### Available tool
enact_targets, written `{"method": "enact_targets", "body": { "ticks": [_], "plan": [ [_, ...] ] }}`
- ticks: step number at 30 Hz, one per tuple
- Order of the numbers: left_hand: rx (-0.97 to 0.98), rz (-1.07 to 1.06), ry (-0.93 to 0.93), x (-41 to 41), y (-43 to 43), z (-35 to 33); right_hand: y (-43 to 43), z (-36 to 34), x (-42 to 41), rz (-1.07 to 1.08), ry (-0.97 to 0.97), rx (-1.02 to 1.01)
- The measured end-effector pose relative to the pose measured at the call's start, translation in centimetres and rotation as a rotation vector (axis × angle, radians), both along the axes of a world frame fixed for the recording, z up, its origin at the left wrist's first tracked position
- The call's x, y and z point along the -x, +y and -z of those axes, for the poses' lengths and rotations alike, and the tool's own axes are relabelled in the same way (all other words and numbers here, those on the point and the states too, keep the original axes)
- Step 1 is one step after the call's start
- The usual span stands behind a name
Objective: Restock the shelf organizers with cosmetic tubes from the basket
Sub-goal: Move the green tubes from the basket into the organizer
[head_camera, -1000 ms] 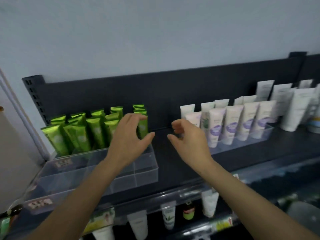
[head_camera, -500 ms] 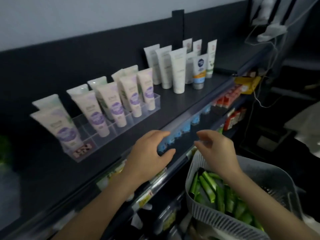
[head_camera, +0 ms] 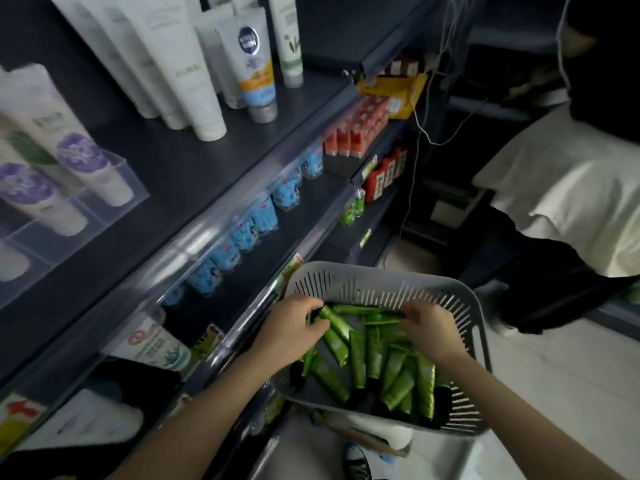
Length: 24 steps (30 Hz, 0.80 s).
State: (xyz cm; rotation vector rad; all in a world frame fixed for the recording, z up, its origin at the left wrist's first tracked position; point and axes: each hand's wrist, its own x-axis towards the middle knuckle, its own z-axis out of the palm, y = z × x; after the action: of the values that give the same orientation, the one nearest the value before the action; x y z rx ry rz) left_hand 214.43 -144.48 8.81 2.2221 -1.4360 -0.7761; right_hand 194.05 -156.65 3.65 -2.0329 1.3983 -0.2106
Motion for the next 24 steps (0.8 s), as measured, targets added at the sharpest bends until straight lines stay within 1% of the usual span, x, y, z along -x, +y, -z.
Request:
{"method": "enact_targets", "body": {
  "ticks": [3,6,10,12,14,16,19,21,24],
  "plan": [
    [-0.169,-0.018,0.080,0.3,-1.6,3.6,-1.3,3.2,1.8,0.008,0.135,-0.132],
    [-0.278,-0.017,0.098,0.3,-2.8,7.4,-2.0,5.8,2.8,-0.030,0.237,-0.246],
    [-0.412,-0.019,0.120,1.4,-4.0,12.1,-2.2,8.2,3.2,-0.074,0.361,-0.332],
    [-0.474,-0.035,0.184,2.4,-4.6,14.2,-2.1,9.1,3.2,-0.079,0.383,-0.352],
    [-0.495,-0.084,0.260,3.0,-5.1,15.9,-2.0,9.8,2.9,-0.063,0.394,-0.355],
    [-0.509,-0.136,0.307,3.6,-5.6,17.6,-2.0,10.4,2.8,0.012,0.402,-0.348],
    [-0.566,-0.172,0.320,4.2,-6.0,20.1,-2.1,11.4,3.0,0.174,0.453,-0.372],
    [-0.584,-0.224,0.350,4.5,-6.1,22.5,-1.9,12.1,3.1,0.195,0.473,-0.395],
    [-0.582,-0.315,0.502,5.3,-6.6,23.9,-1.8,13.0,2.8,0.219,0.452,-0.409]
  ]
}}
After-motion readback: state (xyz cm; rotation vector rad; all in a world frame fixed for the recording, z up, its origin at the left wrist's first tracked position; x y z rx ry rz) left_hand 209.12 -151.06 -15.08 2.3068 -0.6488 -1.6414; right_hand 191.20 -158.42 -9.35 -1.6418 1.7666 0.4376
